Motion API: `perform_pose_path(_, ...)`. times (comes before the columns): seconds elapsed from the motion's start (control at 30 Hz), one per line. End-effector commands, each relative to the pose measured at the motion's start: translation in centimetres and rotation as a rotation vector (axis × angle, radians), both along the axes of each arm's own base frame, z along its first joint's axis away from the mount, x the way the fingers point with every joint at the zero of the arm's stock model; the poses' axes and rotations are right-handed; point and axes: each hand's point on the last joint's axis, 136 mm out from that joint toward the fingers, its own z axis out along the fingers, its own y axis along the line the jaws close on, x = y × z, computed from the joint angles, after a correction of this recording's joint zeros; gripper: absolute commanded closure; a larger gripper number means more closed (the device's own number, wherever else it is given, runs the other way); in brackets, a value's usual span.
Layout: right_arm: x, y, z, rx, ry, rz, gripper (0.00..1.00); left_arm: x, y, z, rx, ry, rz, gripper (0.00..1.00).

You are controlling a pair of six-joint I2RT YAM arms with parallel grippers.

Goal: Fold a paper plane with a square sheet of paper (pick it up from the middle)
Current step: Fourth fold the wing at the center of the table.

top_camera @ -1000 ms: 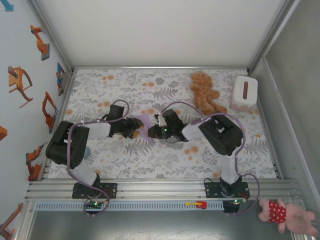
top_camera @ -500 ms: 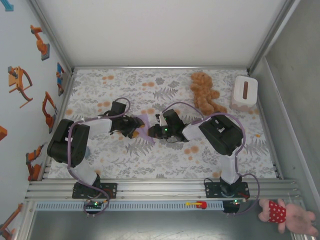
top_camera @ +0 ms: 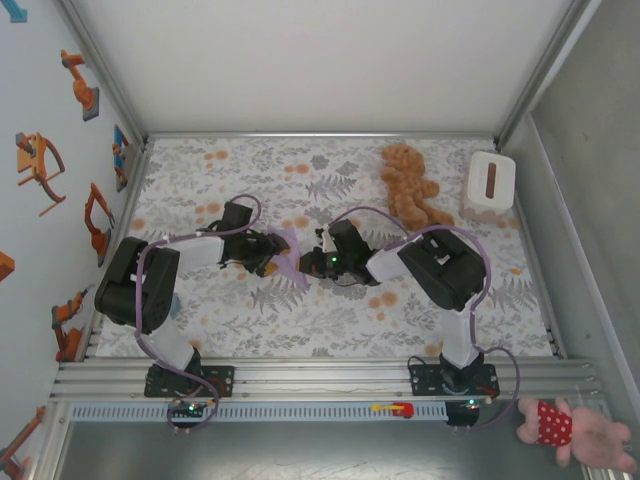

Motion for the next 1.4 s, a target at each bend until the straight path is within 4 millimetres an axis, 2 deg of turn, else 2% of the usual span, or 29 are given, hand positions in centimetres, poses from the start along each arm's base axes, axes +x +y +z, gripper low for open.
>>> perform_pose_path(0.0,0.1,-0.5,-1.0,0.000,0.055,-0.025,0.95,-2.4,1.4,-2.7,0.084,0.107,-0.014,0.43)
perform_pose_path(0.2,0.0,-0.5,-1.9,-0.003,0.099,-0.030,0.95,-1.7,0.6,-1.3,0.044,0.065,-0.044,0.43)
perform_pose_path(0.5,-0.3,-1.0,-3.1,-0.039,0.138,-0.033,0.95,0.8,-1.0,3.4,-0.033,-0.092,-0.088,0.46)
perform_pose_path(0.6,-0.2,-1.0,-3.2,-0.042,0.140,-0.032,0.95,1.1,-1.2,4.0,-0.041,-0.116,-0.092,0.50)
perform_pose_path(0.77,-0.2,-1.1,-3.4,-0.045,0.147,-0.032,0.95,1.3,-2.1,4.1,-0.092,-0.121,-0.115,0.62)
perform_pose_path(0.9,-0.1,-1.1,-3.5,-0.046,0.148,-0.033,0.94,2.0,-3.1,4.5,-0.131,-0.130,-0.139,0.66)
perform_pose_path(1.37,0.0,-1.2,-3.5,-0.047,0.152,-0.030,0.94,3.1,-4.1,2.9,-0.149,-0.103,-0.150,0.75)
